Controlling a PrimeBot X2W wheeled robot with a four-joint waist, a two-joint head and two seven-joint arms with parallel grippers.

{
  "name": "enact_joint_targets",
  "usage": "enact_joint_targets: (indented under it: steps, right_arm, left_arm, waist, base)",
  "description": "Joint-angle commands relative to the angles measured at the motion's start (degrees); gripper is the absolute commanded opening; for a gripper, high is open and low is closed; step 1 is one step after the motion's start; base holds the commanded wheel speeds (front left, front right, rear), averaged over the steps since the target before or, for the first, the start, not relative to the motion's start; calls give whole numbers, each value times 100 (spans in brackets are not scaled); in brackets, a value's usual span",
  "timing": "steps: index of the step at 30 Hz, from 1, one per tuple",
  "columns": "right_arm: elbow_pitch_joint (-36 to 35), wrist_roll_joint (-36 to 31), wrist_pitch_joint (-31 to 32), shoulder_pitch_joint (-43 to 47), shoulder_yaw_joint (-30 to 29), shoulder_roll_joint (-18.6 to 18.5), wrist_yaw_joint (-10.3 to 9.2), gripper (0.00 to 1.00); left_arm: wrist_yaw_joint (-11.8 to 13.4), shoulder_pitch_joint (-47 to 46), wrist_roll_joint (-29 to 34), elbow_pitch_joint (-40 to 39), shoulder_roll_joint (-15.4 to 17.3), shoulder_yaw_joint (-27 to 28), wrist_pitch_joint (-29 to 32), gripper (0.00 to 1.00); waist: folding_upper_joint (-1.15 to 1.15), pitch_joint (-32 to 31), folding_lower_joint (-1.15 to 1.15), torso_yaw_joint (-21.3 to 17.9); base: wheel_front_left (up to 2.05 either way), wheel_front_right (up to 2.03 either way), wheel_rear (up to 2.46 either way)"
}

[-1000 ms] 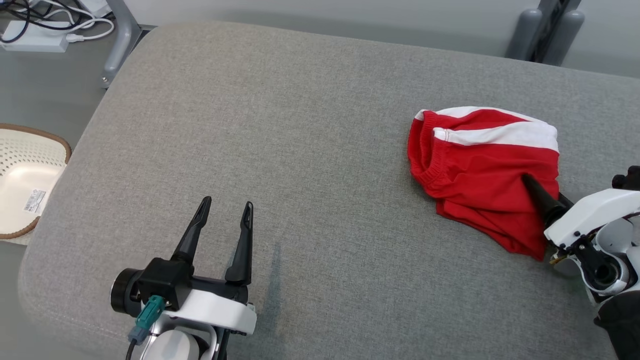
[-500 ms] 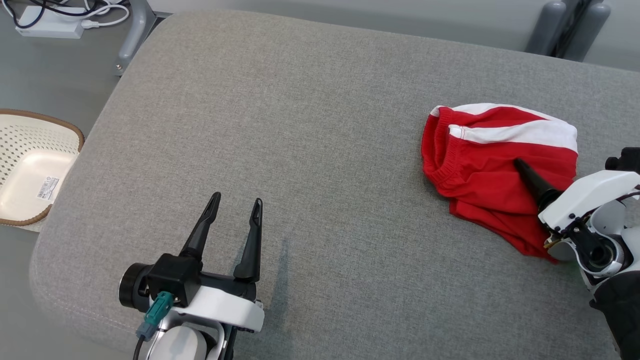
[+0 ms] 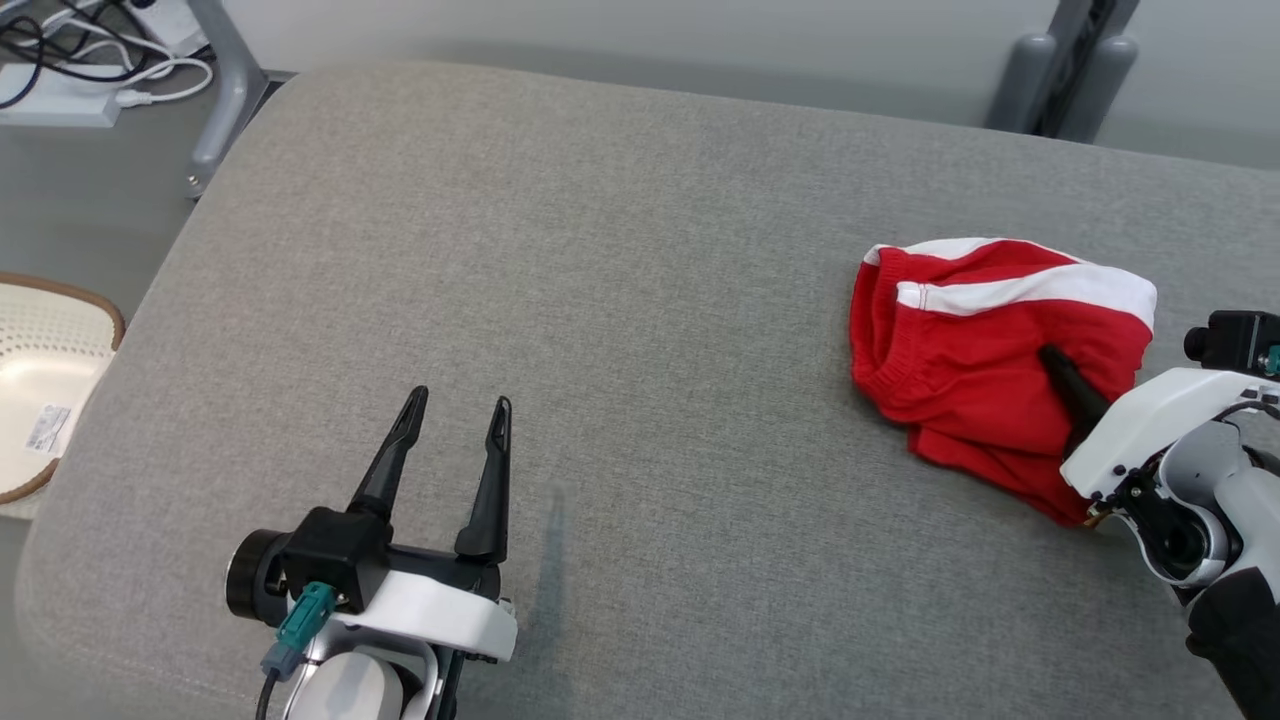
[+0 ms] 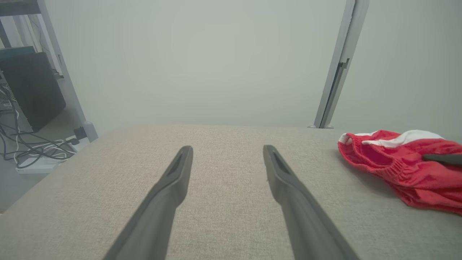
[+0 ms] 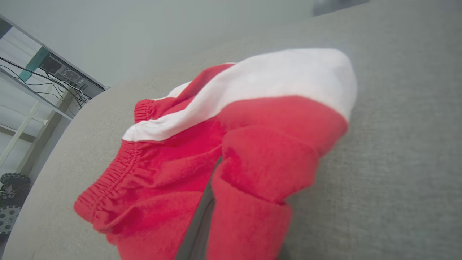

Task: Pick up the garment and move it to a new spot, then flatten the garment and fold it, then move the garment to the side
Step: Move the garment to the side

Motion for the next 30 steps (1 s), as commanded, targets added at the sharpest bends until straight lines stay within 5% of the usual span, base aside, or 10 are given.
enact_joint_targets:
  steps: [1, 14, 30]
  right_arm:
    - [-50, -48, -78, 32, 99, -84, 2, 0]
    - [-435, -783, -146, 6, 1157, -1019, 2, 0]
    - [-460, -929, -246, -303, 832, -2418, 2, 0]
  left_arm:
    - [-16, 32, 13, 0, 19, 37, -20, 100]
    - [6, 190, -81, -30, 20, 148, -19, 100]
    - [-97, -174, 17, -48, 22, 165, -19, 100]
  waist:
    - [0, -154, 0, -197]
    - [0, -513, 0, -1169]
    - [0, 107, 0, -1590]
  base:
    - [0, 0, 0]
    - [0, 0, 0]
    - [0, 0, 0]
